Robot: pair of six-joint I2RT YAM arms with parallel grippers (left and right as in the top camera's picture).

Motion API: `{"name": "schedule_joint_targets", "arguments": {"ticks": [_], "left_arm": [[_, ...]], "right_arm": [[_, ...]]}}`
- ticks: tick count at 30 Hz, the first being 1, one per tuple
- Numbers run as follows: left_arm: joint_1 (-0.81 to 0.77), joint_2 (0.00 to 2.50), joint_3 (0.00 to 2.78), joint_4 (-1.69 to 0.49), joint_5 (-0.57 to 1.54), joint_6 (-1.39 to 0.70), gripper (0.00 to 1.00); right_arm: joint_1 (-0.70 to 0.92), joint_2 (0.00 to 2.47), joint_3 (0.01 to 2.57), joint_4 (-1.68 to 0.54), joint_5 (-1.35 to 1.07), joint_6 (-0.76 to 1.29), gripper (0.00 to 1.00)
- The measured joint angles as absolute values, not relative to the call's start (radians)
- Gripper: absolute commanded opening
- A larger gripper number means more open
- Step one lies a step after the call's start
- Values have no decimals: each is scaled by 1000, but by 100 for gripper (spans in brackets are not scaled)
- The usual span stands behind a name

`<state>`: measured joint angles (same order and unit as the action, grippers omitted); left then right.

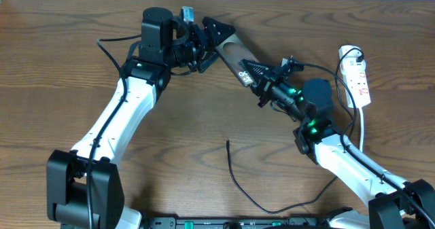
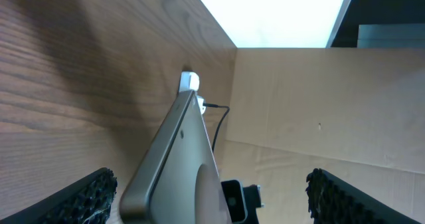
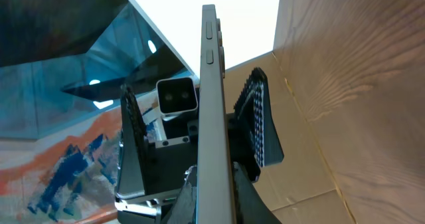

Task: Plug charger to phone and switch on socket

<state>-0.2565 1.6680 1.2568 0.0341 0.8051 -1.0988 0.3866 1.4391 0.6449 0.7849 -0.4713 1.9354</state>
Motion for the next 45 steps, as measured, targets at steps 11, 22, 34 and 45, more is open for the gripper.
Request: {"name": "schedule_joint_targets", "arguments": {"ticks": [11,22,34,45], "left_arm": [[-258,1668,1257,34,779,-1098,84],[-258,1668,1257,5,755,-1176,66],[-289,1668,1257,2,730,-1222,58],[-292,1668,1257,2,723,-1237,33]], "right_arm": [[435,1439,645,792,-435,1998,1],[450,1439,645,834,-390,2034,1],[464,1439,645,836,-376,2033,1],[474,1439,645,836,-373,2033,1]]}}
